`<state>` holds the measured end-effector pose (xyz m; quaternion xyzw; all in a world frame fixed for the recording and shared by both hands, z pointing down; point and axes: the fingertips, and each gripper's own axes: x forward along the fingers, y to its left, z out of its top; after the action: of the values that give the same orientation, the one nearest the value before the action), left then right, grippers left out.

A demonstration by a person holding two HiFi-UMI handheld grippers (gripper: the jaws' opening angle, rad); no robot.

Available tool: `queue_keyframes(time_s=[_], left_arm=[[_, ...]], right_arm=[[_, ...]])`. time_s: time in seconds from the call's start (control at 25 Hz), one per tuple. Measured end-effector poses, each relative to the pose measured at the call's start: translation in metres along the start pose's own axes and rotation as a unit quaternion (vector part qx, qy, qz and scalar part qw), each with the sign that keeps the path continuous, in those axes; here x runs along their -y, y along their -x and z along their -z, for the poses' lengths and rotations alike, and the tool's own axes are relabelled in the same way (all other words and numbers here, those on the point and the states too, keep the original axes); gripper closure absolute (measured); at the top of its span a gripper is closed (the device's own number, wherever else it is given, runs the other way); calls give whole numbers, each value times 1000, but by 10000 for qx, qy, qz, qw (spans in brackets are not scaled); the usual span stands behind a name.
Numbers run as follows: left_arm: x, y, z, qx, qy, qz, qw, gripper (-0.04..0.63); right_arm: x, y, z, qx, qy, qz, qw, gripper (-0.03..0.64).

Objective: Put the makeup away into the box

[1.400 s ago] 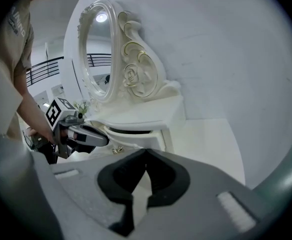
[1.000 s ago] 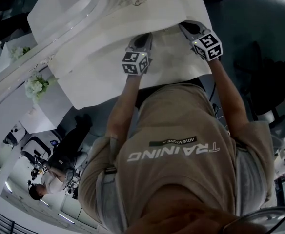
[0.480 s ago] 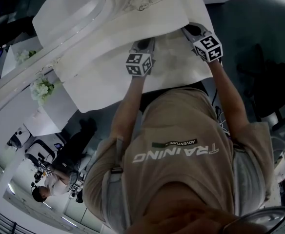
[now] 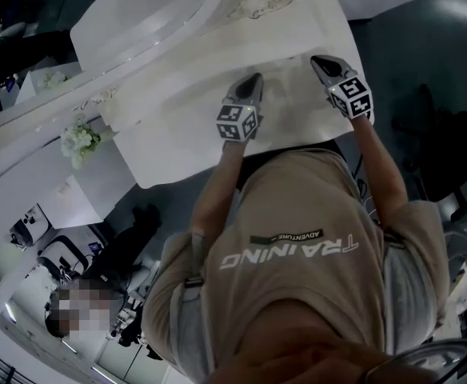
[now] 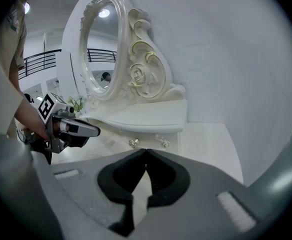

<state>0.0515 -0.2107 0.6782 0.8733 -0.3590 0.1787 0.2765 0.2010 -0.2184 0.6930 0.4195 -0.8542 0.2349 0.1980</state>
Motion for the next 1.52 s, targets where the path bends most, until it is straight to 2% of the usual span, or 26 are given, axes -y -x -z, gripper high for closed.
queue_keyframes(time_s=[0.16,0.36,0.52,0.6,0.84,0.96,1.04,1.16,1.28,1.52], left_arm=[[-5,44,-4,289,29,-22,9996,597],[-18,112,-1,556,4,-112,9984,597],[-35,154,4,716,360,-221,9965,597],[-43,169,-2,850,360,-266,9954,597],[-54,221,-39,1408,-13,-282,9896,597],[-62,244,-54,1518,-389,-445,9867,597],[-62,257,-61,1563,-551,-421,9853,597],[-56,269,-70,1640,-747,-245,9833,597],[-58,275,-87,1815,-1051,-206,9775,597],[-47,286,-97,1966,-1125,-347,9734,597]], right_arm=[[-38,8,-6,-47,153,23,9999,614],[-109,13,-34,171,310,-21,9994,614],[-163,14,-55,389,479,-150,9980,614],[-187,11,-62,431,586,-248,9970,614],[-246,3,-92,746,973,-348,9918,614],[-268,2,-114,995,1205,-285,9873,614],[-280,6,-126,1119,1292,-218,9850,614],[-288,19,-136,1287,1284,1,9833,614],[-292,25,-150,1490,1257,163,9807,614],[-300,45,-163,1761,1250,140,9763,614]])
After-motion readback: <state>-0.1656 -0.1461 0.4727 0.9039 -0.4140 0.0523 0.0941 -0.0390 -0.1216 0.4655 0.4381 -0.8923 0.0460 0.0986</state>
